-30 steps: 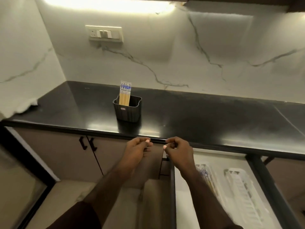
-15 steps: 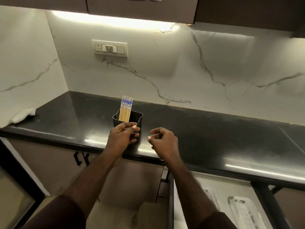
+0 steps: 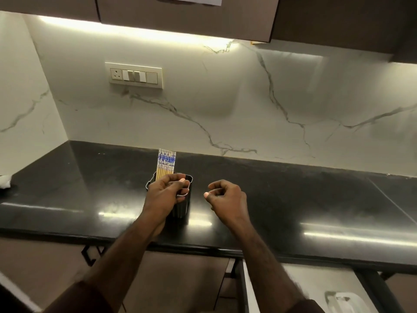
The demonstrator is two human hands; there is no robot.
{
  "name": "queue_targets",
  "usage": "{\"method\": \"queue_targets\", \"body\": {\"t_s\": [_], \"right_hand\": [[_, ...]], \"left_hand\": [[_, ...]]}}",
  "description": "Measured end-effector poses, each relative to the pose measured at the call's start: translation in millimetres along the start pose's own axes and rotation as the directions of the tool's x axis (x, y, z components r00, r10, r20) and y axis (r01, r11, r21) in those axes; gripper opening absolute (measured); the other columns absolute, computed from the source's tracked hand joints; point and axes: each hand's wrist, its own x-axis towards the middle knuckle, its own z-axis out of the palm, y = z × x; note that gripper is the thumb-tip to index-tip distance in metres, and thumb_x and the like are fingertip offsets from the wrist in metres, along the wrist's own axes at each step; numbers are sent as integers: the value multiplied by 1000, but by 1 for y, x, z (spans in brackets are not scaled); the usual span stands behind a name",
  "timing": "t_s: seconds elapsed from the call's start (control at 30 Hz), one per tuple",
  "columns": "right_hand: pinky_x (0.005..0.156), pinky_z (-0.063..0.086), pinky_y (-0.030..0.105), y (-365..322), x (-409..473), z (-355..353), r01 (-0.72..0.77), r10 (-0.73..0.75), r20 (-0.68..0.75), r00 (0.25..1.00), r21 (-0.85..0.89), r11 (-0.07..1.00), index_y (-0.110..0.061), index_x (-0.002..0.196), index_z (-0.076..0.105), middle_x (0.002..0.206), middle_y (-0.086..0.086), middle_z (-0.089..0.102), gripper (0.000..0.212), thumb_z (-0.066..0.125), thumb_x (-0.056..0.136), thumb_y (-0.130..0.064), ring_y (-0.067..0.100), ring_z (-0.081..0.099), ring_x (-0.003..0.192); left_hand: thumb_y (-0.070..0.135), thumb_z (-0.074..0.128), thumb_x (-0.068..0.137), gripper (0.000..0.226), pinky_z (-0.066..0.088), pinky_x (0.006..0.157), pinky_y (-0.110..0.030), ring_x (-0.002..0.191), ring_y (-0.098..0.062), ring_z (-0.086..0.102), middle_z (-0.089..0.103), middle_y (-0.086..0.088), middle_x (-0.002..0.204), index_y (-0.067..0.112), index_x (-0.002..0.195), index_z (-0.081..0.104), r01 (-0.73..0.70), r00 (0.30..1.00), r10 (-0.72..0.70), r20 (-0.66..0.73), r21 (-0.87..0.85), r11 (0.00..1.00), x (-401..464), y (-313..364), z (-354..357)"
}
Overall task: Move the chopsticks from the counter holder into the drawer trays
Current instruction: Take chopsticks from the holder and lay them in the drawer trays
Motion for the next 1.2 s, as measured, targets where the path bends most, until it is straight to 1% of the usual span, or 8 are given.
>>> {"method": "queue_targets", "body": {"t_s": [0.13, 0.3, 0.4, 0.63, 0.87, 0.97, 1.07, 1.2], "right_hand": [[76, 62, 31, -13, 29, 38, -33, 33, -38, 999, -7, 999, -21, 101, 69, 79, -5, 70, 15, 73, 87, -18, 7, 69, 76], [70, 60, 21, -24, 72, 83, -77, 77, -50, 996, -2, 997, -20, 107, 67, 84, -7, 68, 20, 71, 88, -17, 4, 67, 80], [75, 61, 27, -24, 95, 107, -118, 117, -42, 992, -20, 993, -20, 109, 66, 91, -7, 67, 20, 70, 89, -18, 6, 66, 84], [81, 60, 32, -8, 142, 149, -266, 264, -45, 963, -56, 962, -22, 111, 66, 101, -6, 67, 22, 70, 89, -20, 8, 65, 90], [77, 61, 32, 15, 166, 188, -415, 418, -26, 908, -173, 893, -22, 101, 66, 102, 0, 71, 13, 69, 89, -21, 12, 69, 90], [68, 56, 26, 22, 169, 200, -445, 454, -29, 890, -262, 856, -21, 105, 66, 106, 0, 72, 17, 69, 89, -24, 12, 67, 87], [77, 60, 32, 28, 171, 208, -473, 484, -19, 875, -249, 845, -20, 110, 62, 112, 2, 71, 21, 68, 90, -22, 17, 69, 96], [82, 59, 35, 27, 177, 211, -483, 495, -14, 869, -236, 843, -19, 117, 55, 117, 3, 66, 29, 67, 91, -21, 20, 67, 102]], "left_hand": [[13, 59, 93, 15, 59, 73, -27, 99, -25, 68, 71, -14, 107, 13, 105, 67, 14, 999, -13, 47, -24, 1000, 47, 2, -28], [13, 60, 92, 18, 56, 87, -38, 102, -27, 68, 70, -13, 109, 10, 109, 65, 40, 997, -39, 72, -14, 999, 103, 0, -57], [13, 62, 91, 14, 55, 90, -41, 101, -27, 68, 70, -12, 108, 13, 105, 66, 58, 996, -57, 68, -8, 998, 127, -10, -68], [11, 66, 88, 11, 57, 87, -40, 96, -25, 70, 73, -9, 102, 18, 98, 67, 135, 991, -135, 27, -23, 991, 166, -41, -85], [10, 66, 88, 12, 57, 77, -34, 92, -23, 72, 75, -9, 96, 15, 99, 67, 171, 985, -171, -2, -25, 985, 195, -56, -99], [10, 65, 88, 11, 57, 76, -33, 90, -24, 73, 75, -10, 94, 13, 98, 68, 172, 985, -173, -7, -32, 985, 203, -60, -101], [9, 65, 89, 11, 56, 75, -32, 90, -25, 72, 75, -12, 96, 12, 98, 67, 181, 983, -181, 0, -44, 983, 208, -63, -100], [8, 63, 89, 10, 55, 75, -32, 90, -24, 71, 74, -12, 96, 13, 97, 67, 187, 982, -187, 4, -56, 981, 212, -66, -97]]}}
